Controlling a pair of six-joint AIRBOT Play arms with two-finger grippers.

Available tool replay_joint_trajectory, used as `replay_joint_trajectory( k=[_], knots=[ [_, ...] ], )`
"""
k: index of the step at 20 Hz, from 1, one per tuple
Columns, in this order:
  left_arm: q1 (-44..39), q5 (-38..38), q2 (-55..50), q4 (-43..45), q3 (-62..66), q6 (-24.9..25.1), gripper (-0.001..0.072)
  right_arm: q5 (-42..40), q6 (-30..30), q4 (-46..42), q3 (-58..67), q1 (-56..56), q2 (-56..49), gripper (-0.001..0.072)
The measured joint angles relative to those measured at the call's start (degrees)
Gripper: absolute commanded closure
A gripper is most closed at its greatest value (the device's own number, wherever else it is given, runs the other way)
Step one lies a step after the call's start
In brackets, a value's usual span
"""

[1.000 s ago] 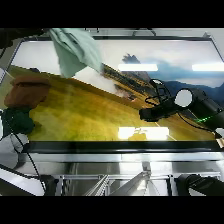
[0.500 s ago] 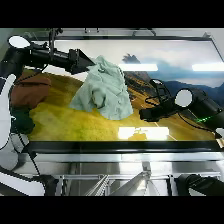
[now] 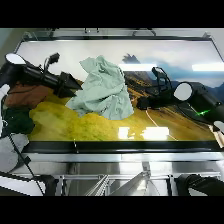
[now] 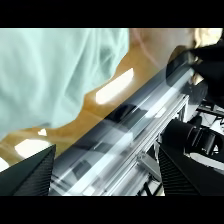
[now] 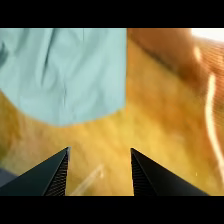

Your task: Fold the shirts.

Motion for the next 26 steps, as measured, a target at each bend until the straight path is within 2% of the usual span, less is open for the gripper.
replay_joint_trajectory(
  k=[5, 11, 12, 13, 14, 15, 16, 17, 18, 22, 26],
  knots=[
    [-0.7, 10.1, 1.1, 1.8, -14.2, 1.6, 0.0004, 0.7, -1.7, 1.1, 8.8, -2.5, -10.3, 0.0286],
    [-0.7, 22.8, 1.2, 1.9, -18.6, 4.0, 0.0006, 1.7, -9.6, 11.8, 13.3, -3.7, -22.9, 0.0287],
    [-0.7, 24.6, 1.2, 1.9, -18.8, 4.1, 0.0081, 1.7, -11.2, 13.7, 14.2, -3.8, -24.9, 0.0286],
    [-0.7, 26.2, 1.2, 1.9, -18.9, 4.2, 0.0224, 1.7, -12.5, 15.4, 15.1, -3.8, -26.6, 0.0287],
    [-0.7, 27.6, 1.1, 1.9, -19.0, 4.4, 0.0286, 1.8, -13.9, 16.9, 16.2, -3.9, -28.2, 0.0289],
    [-0.7, 29.1, 1.1, 1.9, -19.1, 4.6, 0.0392, 2.3, -15.1, 18.6, 17.3, -4.0, -29.7, 0.0358],
    [-0.7, 30.2, 1.1, 1.8, -19.2, 4.7, 0.0571, 2.9, -16.1, 20.0, 18.4, -4.0, -31.1, 0.0502],
    [-0.7, 31.2, 1.1, 1.7, -19.2, 5.0, 0.0693, 3.5, -17.3, 21.6, 19.3, -4.1, -32.1, 0.0606],
    [-0.7, 32.1, 1.1, 1.7, -19.2, 5.6, 0.0690, 4.3, -18.7, 23.3, 19.9, -4.1, -32.8, 0.0690],
    [-0.7, 34.1, 1.2, 0.0, -19.3, 7.8, 0.0688, 5.9, -25.1, 30.1, 21.2, -4.6, -33.3, 0.0692],
    [0.2, 30.5, 4.9, -11.9, -18.6, 16.2, 0.0689, 7.5, -29.6, 32.9, 21.6, -7.4, -27.1, 0.0693]
  ],
)
